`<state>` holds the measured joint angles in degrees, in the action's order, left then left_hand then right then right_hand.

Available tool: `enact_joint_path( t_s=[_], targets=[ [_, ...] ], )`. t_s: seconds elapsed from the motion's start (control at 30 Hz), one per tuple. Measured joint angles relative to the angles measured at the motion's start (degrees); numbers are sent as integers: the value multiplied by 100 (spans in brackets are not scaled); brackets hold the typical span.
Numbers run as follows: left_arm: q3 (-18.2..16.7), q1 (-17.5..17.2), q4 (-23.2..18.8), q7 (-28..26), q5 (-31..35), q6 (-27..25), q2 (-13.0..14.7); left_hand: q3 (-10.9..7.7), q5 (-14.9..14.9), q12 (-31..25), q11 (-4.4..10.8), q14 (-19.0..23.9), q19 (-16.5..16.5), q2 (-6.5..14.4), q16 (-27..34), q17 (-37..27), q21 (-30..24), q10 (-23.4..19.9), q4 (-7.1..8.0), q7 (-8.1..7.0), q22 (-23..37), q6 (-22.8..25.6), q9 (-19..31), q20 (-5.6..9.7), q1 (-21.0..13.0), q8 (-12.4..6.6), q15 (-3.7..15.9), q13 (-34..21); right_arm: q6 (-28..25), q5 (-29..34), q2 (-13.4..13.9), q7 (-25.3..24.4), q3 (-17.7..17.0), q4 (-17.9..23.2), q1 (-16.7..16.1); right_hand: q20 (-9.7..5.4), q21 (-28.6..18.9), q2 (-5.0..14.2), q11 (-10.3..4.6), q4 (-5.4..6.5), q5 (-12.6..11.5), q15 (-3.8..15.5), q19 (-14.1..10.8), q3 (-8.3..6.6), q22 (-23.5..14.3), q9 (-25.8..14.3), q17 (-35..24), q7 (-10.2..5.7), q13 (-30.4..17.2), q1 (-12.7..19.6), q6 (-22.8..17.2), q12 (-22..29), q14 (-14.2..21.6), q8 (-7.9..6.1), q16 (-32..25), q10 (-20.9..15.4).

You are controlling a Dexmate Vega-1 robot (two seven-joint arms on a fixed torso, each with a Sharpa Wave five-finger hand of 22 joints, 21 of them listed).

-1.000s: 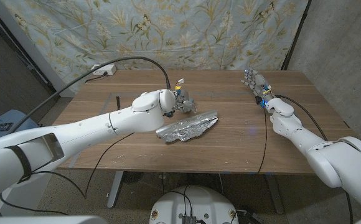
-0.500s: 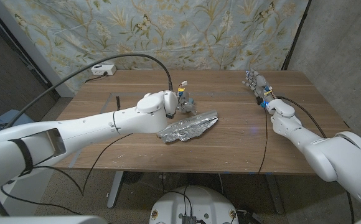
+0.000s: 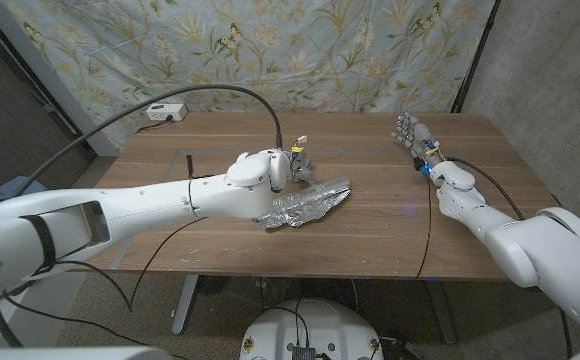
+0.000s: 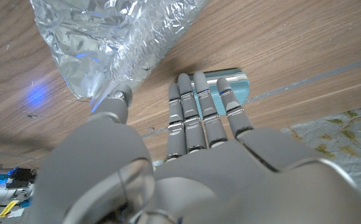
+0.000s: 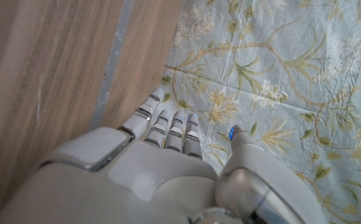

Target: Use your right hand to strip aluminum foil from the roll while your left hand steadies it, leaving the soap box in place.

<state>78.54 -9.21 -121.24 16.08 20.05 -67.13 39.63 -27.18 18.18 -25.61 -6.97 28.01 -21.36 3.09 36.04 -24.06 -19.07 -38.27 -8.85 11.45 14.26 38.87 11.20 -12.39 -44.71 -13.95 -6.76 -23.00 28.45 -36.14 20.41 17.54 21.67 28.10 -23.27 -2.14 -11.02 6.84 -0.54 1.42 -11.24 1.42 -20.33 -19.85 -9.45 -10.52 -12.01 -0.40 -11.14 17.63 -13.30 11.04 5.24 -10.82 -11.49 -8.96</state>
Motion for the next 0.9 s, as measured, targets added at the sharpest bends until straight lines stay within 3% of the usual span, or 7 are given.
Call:
enact_joint_path(
  t_s=[0.9],
  targets=[
    [429,264,221,288,264,110,-190,63,0,194,-143,-225,163,-31,-1,1,0,144,-11,61,54,-225,1,2,31,155,-143,-80,70,-45,-121,172,-86,-457,169,0,0,24,0,-16,0,0,0,-16,0,0,0,0,0,-23,0,0,0,0,0,0]
  ],
)
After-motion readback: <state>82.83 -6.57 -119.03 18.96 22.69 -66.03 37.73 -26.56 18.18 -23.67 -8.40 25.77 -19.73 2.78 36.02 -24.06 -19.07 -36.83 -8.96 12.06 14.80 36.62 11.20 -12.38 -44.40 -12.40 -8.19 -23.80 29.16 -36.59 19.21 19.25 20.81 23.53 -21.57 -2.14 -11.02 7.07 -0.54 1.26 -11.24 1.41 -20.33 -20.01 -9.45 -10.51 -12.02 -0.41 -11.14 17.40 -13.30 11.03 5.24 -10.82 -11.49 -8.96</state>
